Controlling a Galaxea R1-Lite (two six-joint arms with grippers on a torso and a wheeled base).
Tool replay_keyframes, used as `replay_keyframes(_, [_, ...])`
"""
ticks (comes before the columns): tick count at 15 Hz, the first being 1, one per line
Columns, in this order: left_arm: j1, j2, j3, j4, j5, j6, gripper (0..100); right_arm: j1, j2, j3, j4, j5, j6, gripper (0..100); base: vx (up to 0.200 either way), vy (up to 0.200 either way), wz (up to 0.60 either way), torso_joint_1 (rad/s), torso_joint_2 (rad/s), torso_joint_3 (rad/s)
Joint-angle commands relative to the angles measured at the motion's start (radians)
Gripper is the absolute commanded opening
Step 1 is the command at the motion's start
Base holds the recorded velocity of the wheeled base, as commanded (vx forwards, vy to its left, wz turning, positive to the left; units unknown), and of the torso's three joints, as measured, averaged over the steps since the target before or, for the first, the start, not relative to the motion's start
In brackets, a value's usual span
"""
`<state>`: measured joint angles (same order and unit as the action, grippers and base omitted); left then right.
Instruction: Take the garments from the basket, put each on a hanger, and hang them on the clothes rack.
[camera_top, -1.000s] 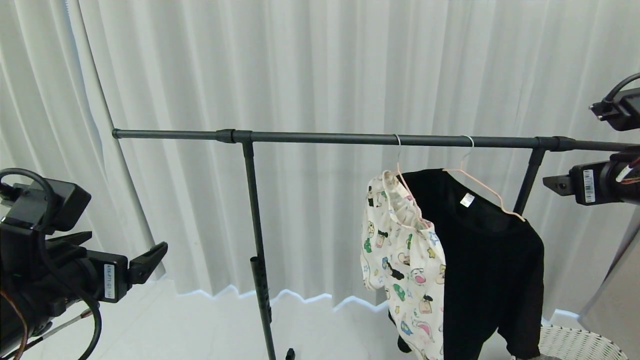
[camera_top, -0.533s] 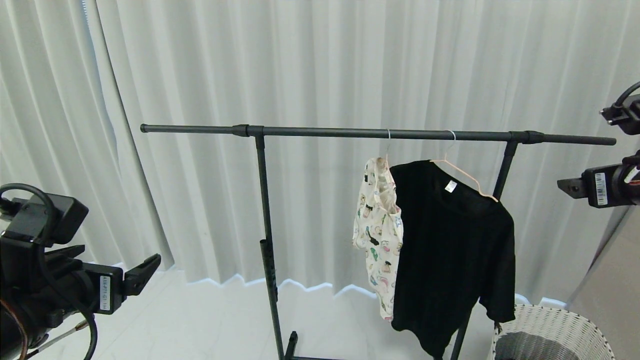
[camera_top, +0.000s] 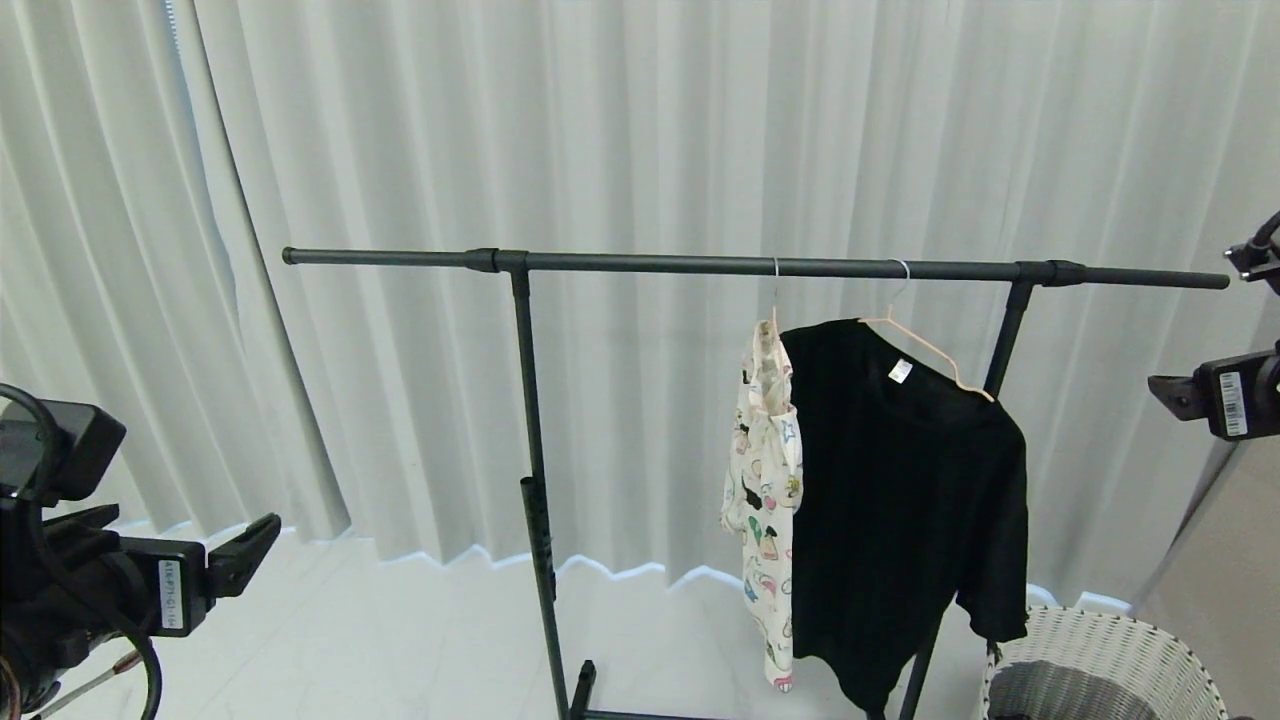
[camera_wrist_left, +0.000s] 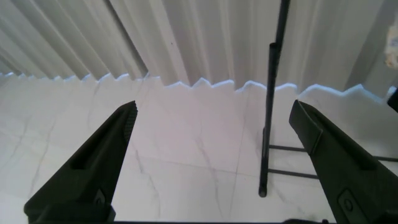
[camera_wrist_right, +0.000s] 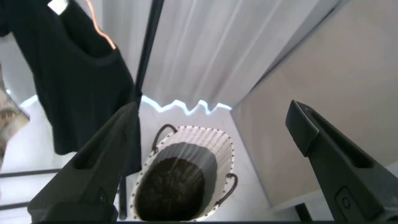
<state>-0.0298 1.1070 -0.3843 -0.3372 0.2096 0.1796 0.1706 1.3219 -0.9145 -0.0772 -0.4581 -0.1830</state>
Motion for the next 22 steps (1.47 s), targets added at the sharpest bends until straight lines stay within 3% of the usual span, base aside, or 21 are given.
replay_keyframes(1, [0.030, -0.004, 0.005, -0.011, 0.001, 0.000, 100, -0.003, -0.004, 0.002, 0.001, -0.001, -0.001, 100, 0.000, 0.000, 0.00, 0.000, 0.00, 0.000])
replay_keyframes(5, [0.034, -0.004, 0.004, -0.014, -0.001, 0.000, 100, -0.003, -0.001, 0.002, 0.001, -0.001, 0.000, 100, 0.000, 0.000, 0.00, -0.108, 0.24, 0.132])
replay_keyframes(22, [0.033, -0.006, 0.005, -0.013, -0.001, 0.000, 100, -0.034, -0.001, 0.002, -0.001, -0.001, 0.000, 100, 0.000, 0.000, 0.00, -0.194, 0.48, 0.283])
